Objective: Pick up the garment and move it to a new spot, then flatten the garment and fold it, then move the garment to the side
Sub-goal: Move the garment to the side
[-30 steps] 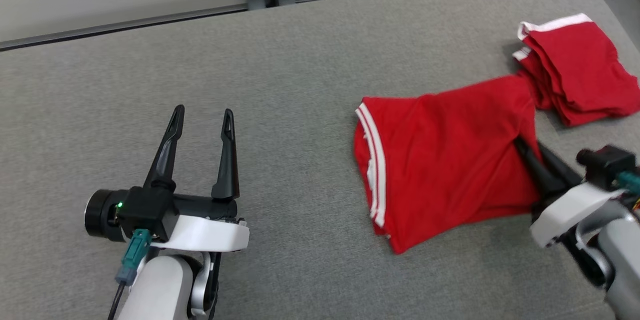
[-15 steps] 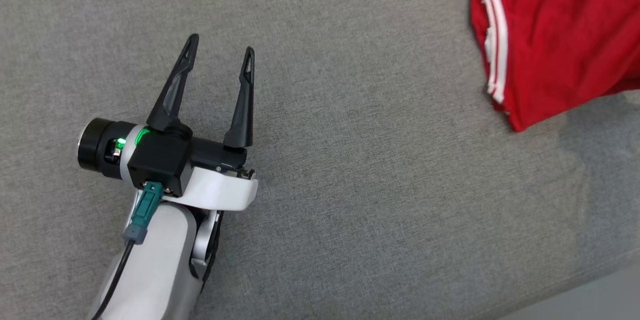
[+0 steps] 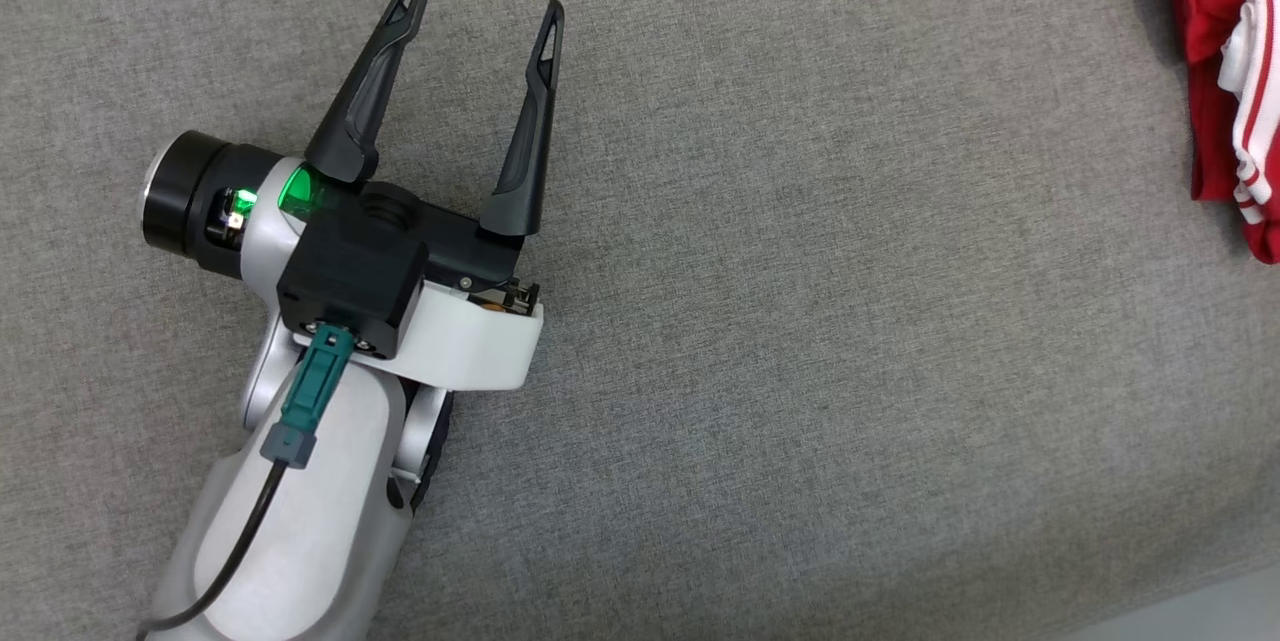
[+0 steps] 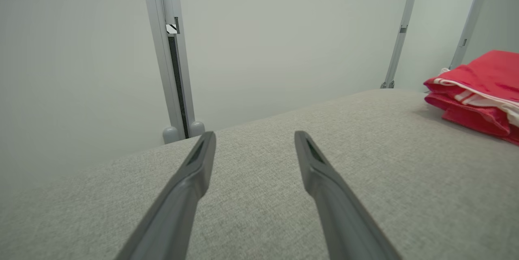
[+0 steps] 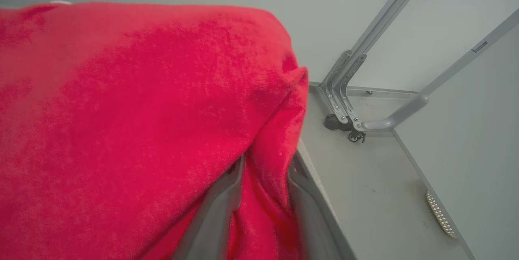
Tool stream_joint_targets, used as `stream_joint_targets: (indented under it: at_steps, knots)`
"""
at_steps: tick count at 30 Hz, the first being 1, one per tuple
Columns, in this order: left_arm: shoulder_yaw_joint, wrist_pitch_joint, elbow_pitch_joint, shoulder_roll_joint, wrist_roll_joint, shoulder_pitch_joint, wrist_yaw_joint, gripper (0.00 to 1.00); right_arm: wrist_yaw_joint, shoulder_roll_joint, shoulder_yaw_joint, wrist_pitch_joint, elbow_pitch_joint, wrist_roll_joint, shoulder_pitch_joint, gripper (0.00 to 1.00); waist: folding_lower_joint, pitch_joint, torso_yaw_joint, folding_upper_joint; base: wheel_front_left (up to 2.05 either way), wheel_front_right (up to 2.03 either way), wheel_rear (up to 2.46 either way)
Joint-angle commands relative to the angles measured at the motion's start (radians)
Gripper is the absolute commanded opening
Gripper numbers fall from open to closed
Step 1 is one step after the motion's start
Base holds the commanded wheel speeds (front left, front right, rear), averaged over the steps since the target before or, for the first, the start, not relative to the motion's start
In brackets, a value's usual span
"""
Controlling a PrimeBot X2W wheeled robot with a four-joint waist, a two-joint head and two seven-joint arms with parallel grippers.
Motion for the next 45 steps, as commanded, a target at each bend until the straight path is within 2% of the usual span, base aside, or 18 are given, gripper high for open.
stream_joint_targets:
  at_steps: [1, 6, 11, 13, 18, 24, 29, 33, 39, 45]
  knots:
    - [-0.001, 0.002, -0.003, 0.007, 0.009, -0.015, 0.003, 1.0, -0.002, 0.003, -0.012, -0.005, 0.021, 0.019, -0.008, 1.0, 0.0, 0.003, 0.005, 0.0, 0.0, 0.0, 0.0]
    - [-0.002, -0.009, 0.01, 0.008, -0.005, 0.007, 0.009, 1.0, -0.002, 0.026, -0.091, -0.005, 0.033, 0.063, 0.05, 1.0, 0.0, -0.035, -0.003, 0.0, 0.0, 0.0, 0.0]
    - [0.008, -0.025, 0.042, 0.01, -0.028, 0.049, 0.016, 1.0, -0.002, 0.07, -0.243, -0.005, -0.041, 0.054, 0.179, 1.0, 0.0, -0.115, -0.024, 0.0, 0.0, 0.0, 0.0]
    - [0.009, -0.028, 0.048, 0.01, -0.033, 0.058, 0.019, 1.0, -0.002, 0.078, -0.274, -0.004, -0.063, 0.035, 0.211, 1.0, 0.0, -0.13, -0.029, 0.0, 0.0, 0.0, 0.0]
    - [0.028, -0.038, 0.08, 0.021, -0.066, 0.125, 0.028, 1.0, -0.002, 0.173, -0.445, -0.003, -0.202, -0.054, 0.372, 1.0, 0.0, -0.212, -0.052, 0.0, 0.0, 0.0, 0.0]
    - [0.05, -0.049, 0.108, 0.018, -0.108, 0.202, 0.045, 1.0, -0.002, 0.338, -0.596, -0.003, -0.418, -0.181, 0.564, 1.0, 0.0, -0.296, -0.036, 0.0, 0.0, 0.0, 0.0]
    - [0.071, -0.063, 0.127, 0.007, -0.145, 0.253, 0.061, 1.0, -0.002, 0.453, -0.625, -0.003, -0.569, -0.276, 0.696, 1.0, 0.0, -0.357, 0.025, 0.0, 0.0, 0.0, 0.0]
    - [0.091, -0.076, 0.147, -0.007, -0.179, 0.298, 0.074, 1.0, -0.002, 0.523, -0.607, -0.003, -0.681, -0.351, 0.791, 1.0, 0.0, -0.406, 0.11, 0.0, 0.0, 0.0, 0.0]
    - [0.123, -0.086, 0.182, -0.014, -0.214, 0.345, 0.082, 1.0, -0.002, 0.56, -0.597, 0.02, -0.78, -0.418, 0.874, 1.0, 0.0, -0.454, 0.221, 0.0, 0.0, 0.0, 0.0]
    - [0.157, -0.09, 0.213, -0.012, -0.238, 0.41, 0.082, 1.0, -0.002, 0.583, -0.572, 0.085, -0.876, -0.476, 0.938, 1.0, 0.0, -0.514, 0.292, 0.0, 0.0, 0.0, 0.0]
